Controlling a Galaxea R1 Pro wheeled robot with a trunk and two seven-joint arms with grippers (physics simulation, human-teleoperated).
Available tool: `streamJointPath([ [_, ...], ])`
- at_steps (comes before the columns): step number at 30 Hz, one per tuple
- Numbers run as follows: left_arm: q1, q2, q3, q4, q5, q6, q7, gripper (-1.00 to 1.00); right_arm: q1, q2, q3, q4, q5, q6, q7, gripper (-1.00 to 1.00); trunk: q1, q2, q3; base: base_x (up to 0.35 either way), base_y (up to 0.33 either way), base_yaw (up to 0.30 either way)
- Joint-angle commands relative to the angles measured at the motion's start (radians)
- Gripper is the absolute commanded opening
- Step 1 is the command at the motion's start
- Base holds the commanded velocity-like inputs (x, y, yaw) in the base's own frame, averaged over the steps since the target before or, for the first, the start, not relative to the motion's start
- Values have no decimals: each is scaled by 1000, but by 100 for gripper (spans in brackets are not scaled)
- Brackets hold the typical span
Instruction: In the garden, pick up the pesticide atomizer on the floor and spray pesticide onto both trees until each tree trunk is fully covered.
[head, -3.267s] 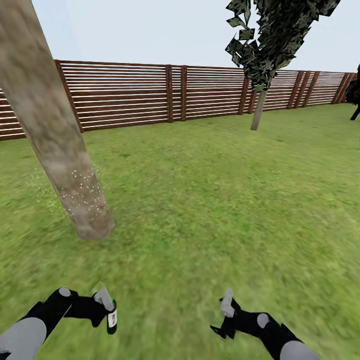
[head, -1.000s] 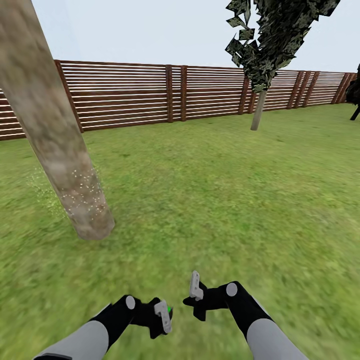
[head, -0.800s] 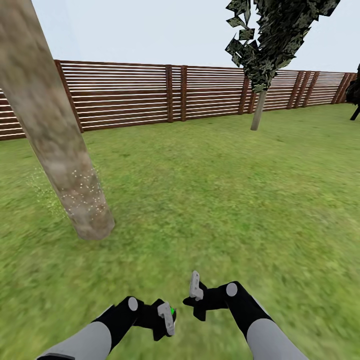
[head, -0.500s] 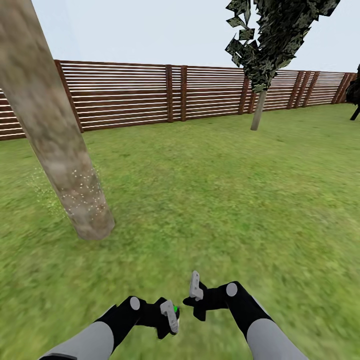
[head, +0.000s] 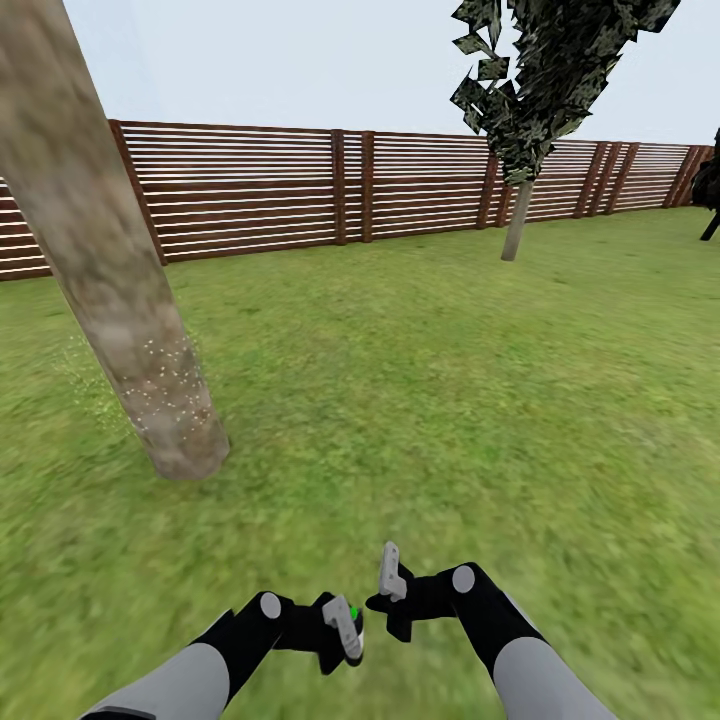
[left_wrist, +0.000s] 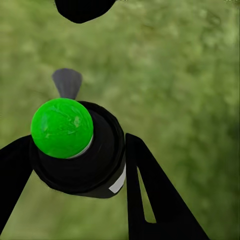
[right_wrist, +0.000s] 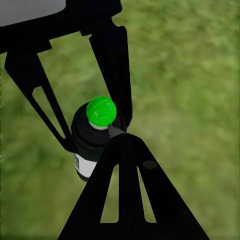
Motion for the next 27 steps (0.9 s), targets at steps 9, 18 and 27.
streamJointPath([
  [9, 0, -12, -3, 0, 22, -6, 0, -100, -1, 2, -8, -1, 8, -4, 5, -100, 0, 0, -1, 0, 0, 0],
  [18, 0, -18, -1, 0, 23, -47, 0, -100, -1, 2, -8, -1, 8, -4, 5, -100, 0, 0, -1, 0, 0, 0],
  [27, 2, 67, -5, 3, 18, -47, -1, -100, -1, 2, -8, -1, 8, -4, 5, -100, 0, 0, -1, 0, 0, 0],
])
